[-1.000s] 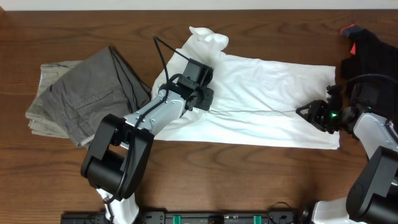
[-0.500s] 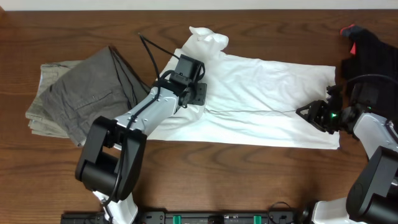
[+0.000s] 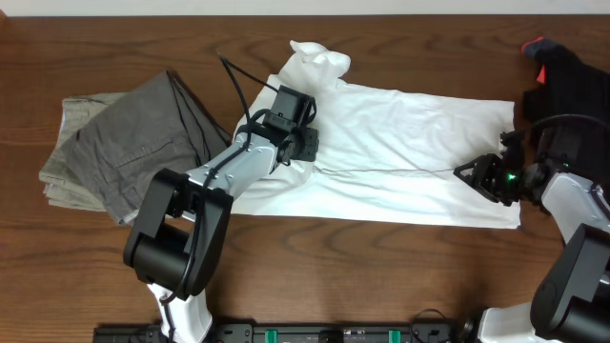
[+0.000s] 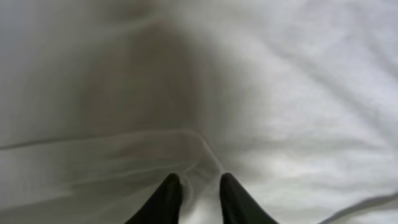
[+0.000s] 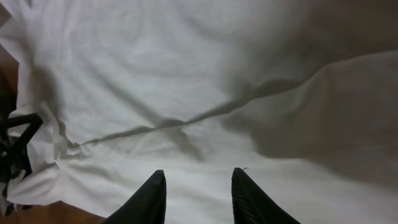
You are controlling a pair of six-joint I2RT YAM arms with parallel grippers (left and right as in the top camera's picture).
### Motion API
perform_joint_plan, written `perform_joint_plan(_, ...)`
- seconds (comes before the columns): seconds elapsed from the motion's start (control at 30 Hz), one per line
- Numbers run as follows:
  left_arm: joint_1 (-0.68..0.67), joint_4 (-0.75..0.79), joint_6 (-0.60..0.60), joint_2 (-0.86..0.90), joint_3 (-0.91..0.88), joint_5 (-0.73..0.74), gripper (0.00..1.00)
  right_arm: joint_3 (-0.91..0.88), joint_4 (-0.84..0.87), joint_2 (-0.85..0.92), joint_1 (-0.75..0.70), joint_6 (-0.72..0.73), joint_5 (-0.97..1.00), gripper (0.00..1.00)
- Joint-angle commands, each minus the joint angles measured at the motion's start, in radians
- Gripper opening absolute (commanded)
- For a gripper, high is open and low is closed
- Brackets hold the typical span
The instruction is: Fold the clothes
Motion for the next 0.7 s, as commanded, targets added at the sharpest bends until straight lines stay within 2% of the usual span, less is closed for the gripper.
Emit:
perform_joint_plan(0.0, -0.004, 0.010, -0.002, 0.020, 0.020, 0.014, 0.22, 0.005, -0.003, -0.013, 0.008, -0.015, -0.001, 0.33)
perform_joint_plan(0.2, -0.039, 0.042, -0.002, 0.046, 0.020, 0.103, 0.22, 0.005, -0.014, -0.013, 0.008, -0.015, -0.001, 0.32)
perform_joint_plan(0.47, -0.097, 0.023, -0.002, 0.022, 0.028, 0.103, 0.24, 0.005, -0.023, -0.013, 0.008, -0.016, 0.000, 0.33)
perform_joint_plan(0.5, -0.096, 0.002, -0.002, 0.003, 0.037, 0.103, 0.31, 0.005, -0.023, -0.013, 0.008, -0.018, 0.013, 0.33)
perform_joint_plan(0.67, -0.072, -0.142, 0.003, -0.142, 0.089, 0.043, 0.50, 0.005, -0.023, -0.013, 0.004, -0.019, 0.079, 0.42)
